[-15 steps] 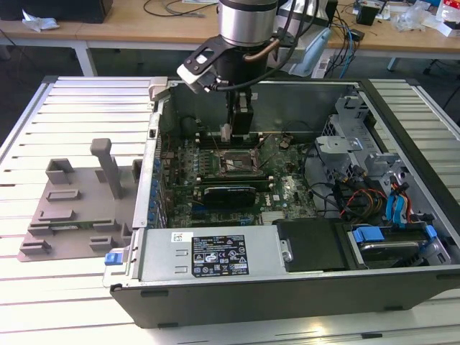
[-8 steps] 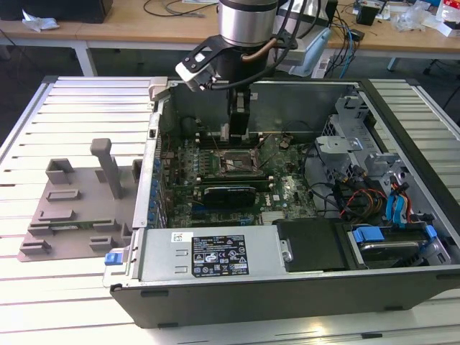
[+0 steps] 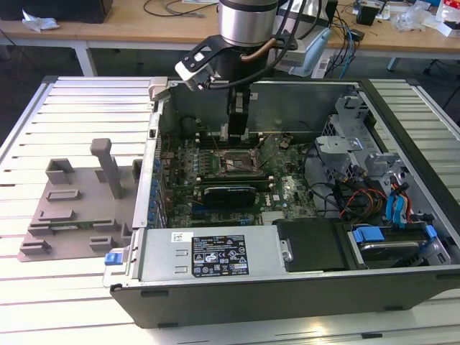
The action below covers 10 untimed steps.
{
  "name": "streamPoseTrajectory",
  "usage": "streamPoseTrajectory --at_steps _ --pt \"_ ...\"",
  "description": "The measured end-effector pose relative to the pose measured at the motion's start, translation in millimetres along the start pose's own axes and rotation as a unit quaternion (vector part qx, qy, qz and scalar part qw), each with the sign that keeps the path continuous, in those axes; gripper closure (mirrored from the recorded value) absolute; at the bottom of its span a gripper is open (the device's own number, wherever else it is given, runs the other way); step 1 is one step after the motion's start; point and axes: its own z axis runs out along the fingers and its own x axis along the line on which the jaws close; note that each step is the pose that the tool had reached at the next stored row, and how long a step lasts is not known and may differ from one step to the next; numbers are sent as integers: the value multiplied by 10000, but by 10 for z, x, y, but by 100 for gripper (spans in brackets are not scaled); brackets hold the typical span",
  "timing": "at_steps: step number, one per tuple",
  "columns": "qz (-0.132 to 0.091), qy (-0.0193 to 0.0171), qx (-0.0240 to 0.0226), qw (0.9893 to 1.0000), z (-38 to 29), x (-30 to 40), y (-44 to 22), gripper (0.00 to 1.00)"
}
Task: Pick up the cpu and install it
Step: 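Place the cpu into insertion slot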
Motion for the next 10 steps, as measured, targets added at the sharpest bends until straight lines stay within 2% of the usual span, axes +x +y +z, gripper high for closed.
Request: streamPoseTrajectory --at_steps 2,10 --pt "-454 -8 -12 9990 1 0 0 45" --pt "-466 -8 -13 9989 6 1 3 45"
